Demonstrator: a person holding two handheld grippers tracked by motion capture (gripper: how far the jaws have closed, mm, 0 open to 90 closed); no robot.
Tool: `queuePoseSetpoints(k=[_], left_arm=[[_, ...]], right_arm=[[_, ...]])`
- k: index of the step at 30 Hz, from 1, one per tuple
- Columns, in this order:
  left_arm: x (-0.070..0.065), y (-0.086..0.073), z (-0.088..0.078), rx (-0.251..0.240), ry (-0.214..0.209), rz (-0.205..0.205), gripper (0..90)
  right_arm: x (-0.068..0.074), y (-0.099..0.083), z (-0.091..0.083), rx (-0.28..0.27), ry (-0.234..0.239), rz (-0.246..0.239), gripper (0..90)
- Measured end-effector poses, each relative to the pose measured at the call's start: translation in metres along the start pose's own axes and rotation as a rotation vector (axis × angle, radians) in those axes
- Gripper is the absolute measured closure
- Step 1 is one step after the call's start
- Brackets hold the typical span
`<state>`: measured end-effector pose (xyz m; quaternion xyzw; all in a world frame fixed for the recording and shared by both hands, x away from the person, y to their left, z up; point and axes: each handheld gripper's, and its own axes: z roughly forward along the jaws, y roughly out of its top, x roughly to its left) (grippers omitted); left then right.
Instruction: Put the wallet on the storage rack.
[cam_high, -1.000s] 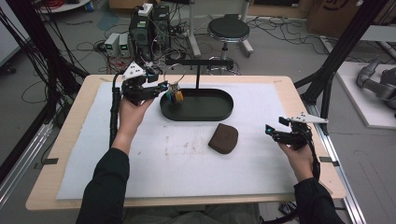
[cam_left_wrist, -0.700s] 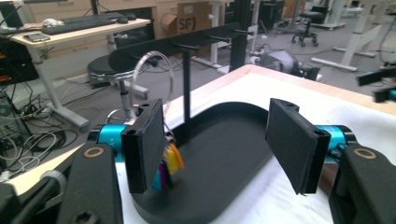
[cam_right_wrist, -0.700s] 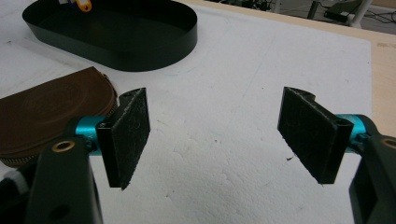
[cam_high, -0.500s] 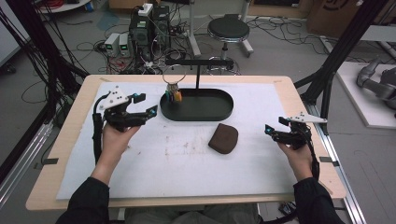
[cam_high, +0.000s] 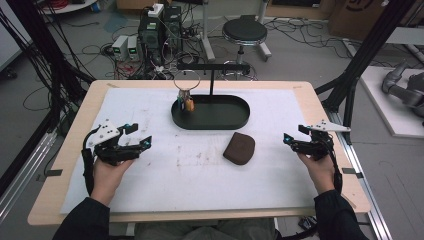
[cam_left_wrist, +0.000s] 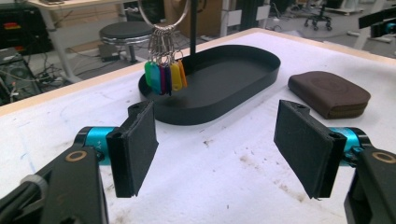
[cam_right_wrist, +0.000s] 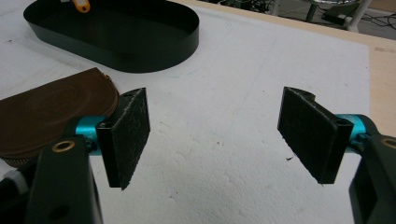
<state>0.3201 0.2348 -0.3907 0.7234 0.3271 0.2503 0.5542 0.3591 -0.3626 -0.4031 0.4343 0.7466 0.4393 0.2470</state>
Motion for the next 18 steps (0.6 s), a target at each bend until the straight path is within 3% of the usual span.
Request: queuePoseSetpoints(k=[7,10,18], left_arm=[[0.0,-0.004,0.007,0.014,-0.002,0.018,29.8],[0.003,-0.007,0.009,0.017,-0.007,-0.004,29.8],[0.001,-0.008,0.009,0.014,-0.002,-0.004,29.8]], right_arm=[[0.007,0.0,0.0,0.005,0.007,-0.017,25.7],[0.008,0.001,0.003,0.006,0.012,-0.014,25.9],[0.019,0.005,0.015,0.012,0.069,-0.045,36.8]])
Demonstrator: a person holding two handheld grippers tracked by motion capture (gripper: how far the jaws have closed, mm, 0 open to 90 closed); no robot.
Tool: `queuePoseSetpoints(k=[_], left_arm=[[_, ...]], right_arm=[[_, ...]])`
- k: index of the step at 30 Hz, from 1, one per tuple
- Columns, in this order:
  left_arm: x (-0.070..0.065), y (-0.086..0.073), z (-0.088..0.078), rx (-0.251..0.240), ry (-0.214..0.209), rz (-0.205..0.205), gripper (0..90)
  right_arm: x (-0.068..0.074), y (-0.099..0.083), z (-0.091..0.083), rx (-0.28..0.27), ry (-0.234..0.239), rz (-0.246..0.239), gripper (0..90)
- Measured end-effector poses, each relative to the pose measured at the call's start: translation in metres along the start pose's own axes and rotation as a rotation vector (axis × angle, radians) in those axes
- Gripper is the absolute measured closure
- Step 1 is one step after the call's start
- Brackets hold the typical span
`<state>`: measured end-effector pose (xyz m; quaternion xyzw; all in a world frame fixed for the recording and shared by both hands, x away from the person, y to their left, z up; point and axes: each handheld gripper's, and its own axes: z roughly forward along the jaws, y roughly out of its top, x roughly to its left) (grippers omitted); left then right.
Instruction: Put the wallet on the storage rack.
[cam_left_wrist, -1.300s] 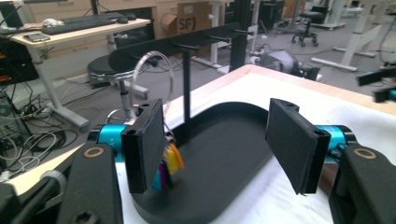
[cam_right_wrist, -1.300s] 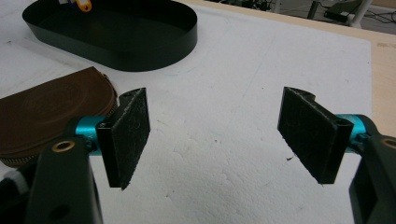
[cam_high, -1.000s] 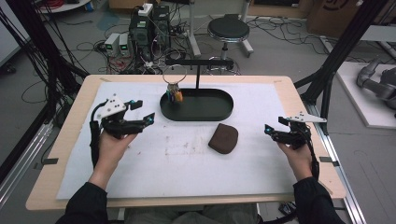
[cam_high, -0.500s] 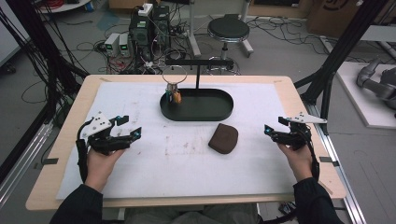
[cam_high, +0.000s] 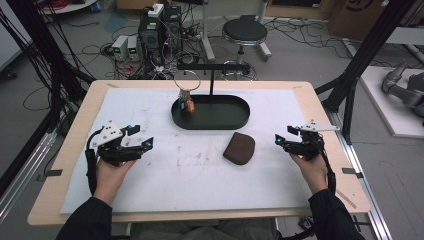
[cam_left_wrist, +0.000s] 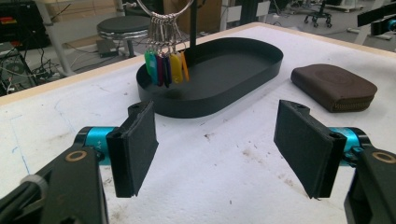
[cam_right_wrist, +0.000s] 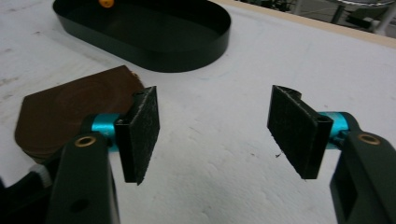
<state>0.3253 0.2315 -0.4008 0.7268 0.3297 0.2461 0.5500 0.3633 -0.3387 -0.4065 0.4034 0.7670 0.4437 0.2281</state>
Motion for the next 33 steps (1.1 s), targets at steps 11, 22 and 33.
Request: queuePoseSetpoints(k=[11,22,33], left_arm=[[-0.007,0.0,0.001,0.004,-0.01,0.007,29.8],[-0.009,-0.001,0.006,0.014,-0.022,-0.003,29.9],[-0.012,-0.001,0.007,0.019,-0.035,-0.001,30.1]], right_arm=[[0.02,0.008,0.029,0.024,0.077,-0.023,45.9],[0.028,0.013,0.057,0.113,0.118,0.0,50.7],[0.025,0.009,0.076,0.222,0.207,0.093,52.8]])
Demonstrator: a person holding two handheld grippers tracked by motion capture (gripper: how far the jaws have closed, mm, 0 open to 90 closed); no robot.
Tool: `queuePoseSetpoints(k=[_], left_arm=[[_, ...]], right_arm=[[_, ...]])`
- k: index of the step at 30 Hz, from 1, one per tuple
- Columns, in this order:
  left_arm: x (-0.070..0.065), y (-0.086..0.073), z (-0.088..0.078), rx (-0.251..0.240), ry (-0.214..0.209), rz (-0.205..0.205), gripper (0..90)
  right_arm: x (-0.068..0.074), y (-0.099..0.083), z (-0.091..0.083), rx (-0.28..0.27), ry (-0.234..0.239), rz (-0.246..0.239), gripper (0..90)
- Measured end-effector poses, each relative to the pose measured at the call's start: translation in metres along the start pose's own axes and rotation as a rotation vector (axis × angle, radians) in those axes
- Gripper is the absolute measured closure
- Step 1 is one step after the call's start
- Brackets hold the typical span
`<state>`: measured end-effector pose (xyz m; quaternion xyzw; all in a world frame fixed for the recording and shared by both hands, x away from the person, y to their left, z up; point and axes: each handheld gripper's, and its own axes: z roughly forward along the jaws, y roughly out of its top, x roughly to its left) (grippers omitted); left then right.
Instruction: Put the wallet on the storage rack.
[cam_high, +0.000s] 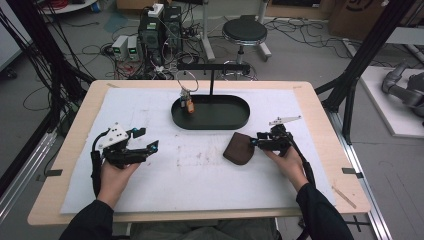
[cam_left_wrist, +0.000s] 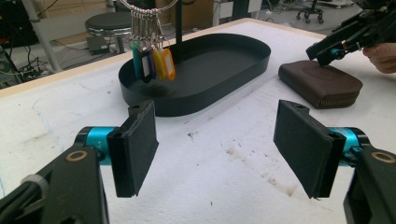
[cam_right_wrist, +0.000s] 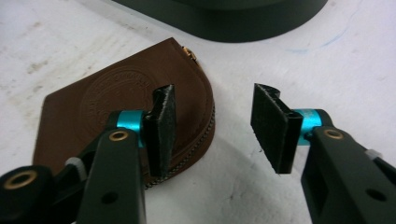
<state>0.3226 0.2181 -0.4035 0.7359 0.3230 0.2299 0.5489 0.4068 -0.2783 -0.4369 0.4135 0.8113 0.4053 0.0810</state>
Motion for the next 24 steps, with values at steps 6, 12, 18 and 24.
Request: queuePoseSetpoints(k=[6,12,18,24], left_arm=[[-0.004,0.002,0.003,0.002,-0.014,0.007,30.2],[-0.006,0.003,0.005,0.003,-0.025,0.014,30.3],[-0.006,0.005,0.009,-0.001,-0.039,0.01,30.3],[-0.01,0.007,0.016,-0.004,-0.064,0.009,30.3]], right_arm=[[0.0,-0.001,0.0,0.005,0.068,0.025,72.2],[0.01,0.0,-0.004,0.01,0.036,-0.043,83.5],[0.024,0.002,-0.011,-0.023,0.024,-0.134,87.7],[0.034,0.004,-0.025,-0.1,0.041,-0.192,88.4]])
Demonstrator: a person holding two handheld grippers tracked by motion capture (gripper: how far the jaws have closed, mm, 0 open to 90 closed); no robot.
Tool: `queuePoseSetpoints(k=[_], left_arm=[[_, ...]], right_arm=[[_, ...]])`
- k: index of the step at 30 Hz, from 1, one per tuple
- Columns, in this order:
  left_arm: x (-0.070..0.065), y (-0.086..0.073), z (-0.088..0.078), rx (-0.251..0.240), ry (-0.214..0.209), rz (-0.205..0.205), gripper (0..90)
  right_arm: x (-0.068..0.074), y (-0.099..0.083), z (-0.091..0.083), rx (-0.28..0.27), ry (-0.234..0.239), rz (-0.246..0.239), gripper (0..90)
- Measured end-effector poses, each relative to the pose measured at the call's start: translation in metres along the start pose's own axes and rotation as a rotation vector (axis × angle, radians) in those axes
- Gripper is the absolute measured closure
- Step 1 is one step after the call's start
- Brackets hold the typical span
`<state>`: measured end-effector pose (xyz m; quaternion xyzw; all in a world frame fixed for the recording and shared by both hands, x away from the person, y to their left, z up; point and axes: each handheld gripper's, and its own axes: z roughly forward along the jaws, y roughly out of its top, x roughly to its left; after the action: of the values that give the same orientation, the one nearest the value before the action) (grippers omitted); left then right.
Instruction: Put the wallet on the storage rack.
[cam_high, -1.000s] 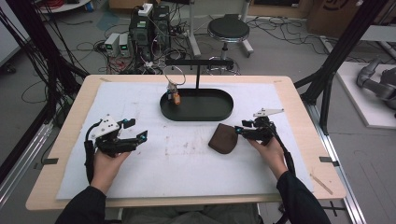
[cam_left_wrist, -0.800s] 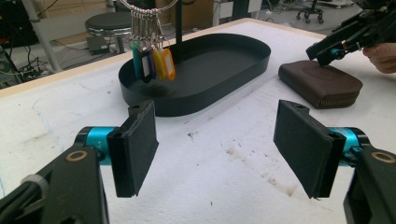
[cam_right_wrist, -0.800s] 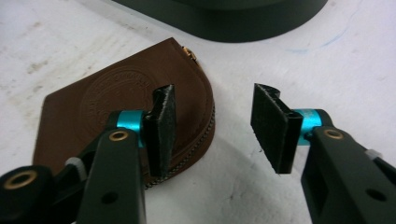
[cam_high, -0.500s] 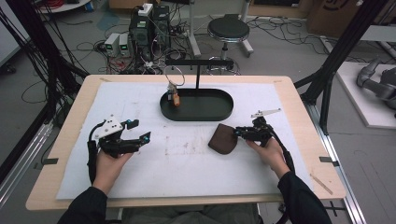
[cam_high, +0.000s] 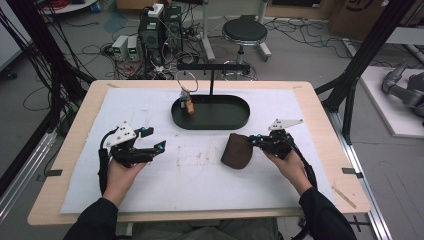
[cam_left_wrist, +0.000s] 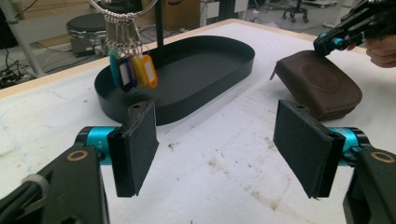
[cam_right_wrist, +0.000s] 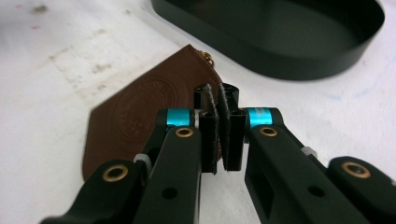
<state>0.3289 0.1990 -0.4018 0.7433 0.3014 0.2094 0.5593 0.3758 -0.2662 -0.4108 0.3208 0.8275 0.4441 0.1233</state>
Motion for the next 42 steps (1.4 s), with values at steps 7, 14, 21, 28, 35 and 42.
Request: queuePoseSetpoints(k=[7,14,21,28,35,42], left_arm=[[-0.006,0.003,0.015,-0.004,-0.055,-0.001,30.3],[-0.017,0.011,0.034,-0.008,-0.124,0.006,30.3],[-0.034,0.018,0.063,0.024,-0.256,0.007,30.9],[-0.053,0.017,0.094,0.082,-0.355,0.0,32.4],[-0.063,0.012,0.119,0.115,-0.404,-0.019,33.5],[-0.071,0.004,0.141,0.165,-0.453,-0.035,35.0]], right_arm=[[0.01,0.003,-0.011,-0.066,0.041,-0.076,88.8],[0.023,0.005,-0.021,-0.114,0.092,-0.167,88.9],[0.03,0.006,-0.025,-0.128,0.119,-0.214,88.9],[0.032,0.006,-0.03,-0.121,0.148,-0.24,89.0],[0.03,0.002,-0.038,-0.105,0.178,-0.257,89.1],[0.025,-0.005,-0.047,-0.089,0.192,-0.278,89.9]])
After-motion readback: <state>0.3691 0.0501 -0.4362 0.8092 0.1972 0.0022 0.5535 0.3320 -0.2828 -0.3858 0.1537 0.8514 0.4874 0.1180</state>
